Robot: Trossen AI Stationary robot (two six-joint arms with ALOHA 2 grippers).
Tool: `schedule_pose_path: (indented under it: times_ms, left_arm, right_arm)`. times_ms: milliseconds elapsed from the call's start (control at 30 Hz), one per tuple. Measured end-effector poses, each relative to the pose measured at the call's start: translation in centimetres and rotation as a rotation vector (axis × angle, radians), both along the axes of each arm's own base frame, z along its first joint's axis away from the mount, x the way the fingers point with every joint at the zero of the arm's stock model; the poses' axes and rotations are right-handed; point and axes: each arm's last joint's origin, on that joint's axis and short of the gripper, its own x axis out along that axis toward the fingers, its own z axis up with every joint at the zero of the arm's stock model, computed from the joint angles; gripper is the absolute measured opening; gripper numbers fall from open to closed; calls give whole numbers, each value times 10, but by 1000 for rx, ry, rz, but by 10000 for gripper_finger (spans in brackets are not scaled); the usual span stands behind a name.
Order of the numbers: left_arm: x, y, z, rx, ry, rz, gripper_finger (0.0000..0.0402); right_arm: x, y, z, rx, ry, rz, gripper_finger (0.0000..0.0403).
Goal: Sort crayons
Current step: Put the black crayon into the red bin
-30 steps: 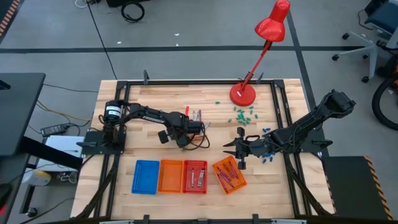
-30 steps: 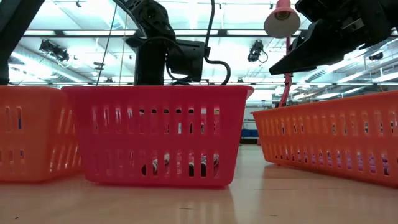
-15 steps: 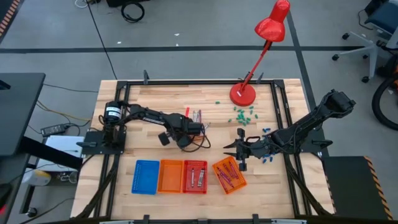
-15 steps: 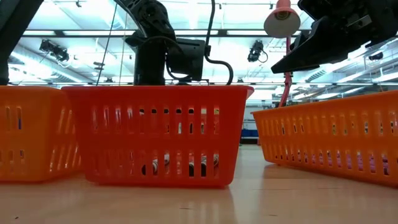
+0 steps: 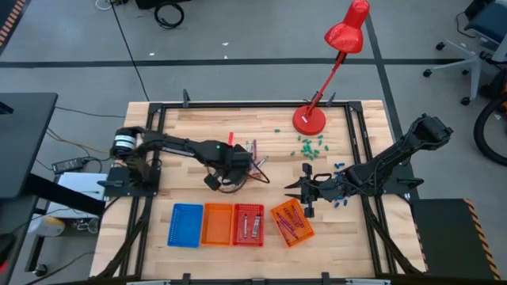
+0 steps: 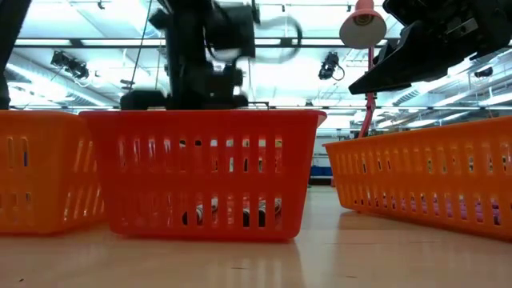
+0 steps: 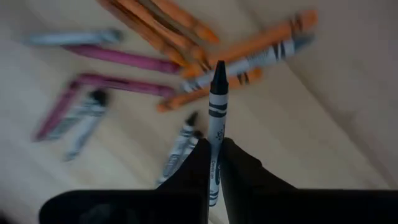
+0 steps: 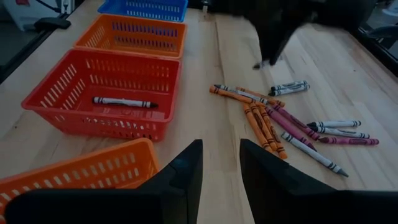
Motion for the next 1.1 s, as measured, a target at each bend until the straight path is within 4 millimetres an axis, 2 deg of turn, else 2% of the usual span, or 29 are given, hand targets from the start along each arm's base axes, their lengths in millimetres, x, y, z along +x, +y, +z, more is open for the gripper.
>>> schedule_pose_path:
  times_ms: [200, 333, 500, 700, 900, 1100]
  left_arm:
    - [-3, -19, 40, -107, -264, 167, 25]
    - [-3, -34, 65, -327, -449, 376, 25]
    - [-4, -57, 77, -581, -527, 724, 26]
    - [-3, -96, 64, -774, -449, 1084, 46]
    - [4, -135, 31, -836, -369, 1352, 51]
    - [22, -151, 5, -949, -380, 1514, 50]
  right_arm:
    - [0, 0, 0, 8, 0, -13, 111]
    - [0, -1, -1, 10, 0, -34, 111]
    - [-2, -2, -3, 32, 24, -55, 111]
    - [-2, -2, -3, 34, 26, -59, 111]
    - [-1, -2, -1, -3, 9, -41, 111]
    - [3, -2, 5, -47, -47, -14, 111]
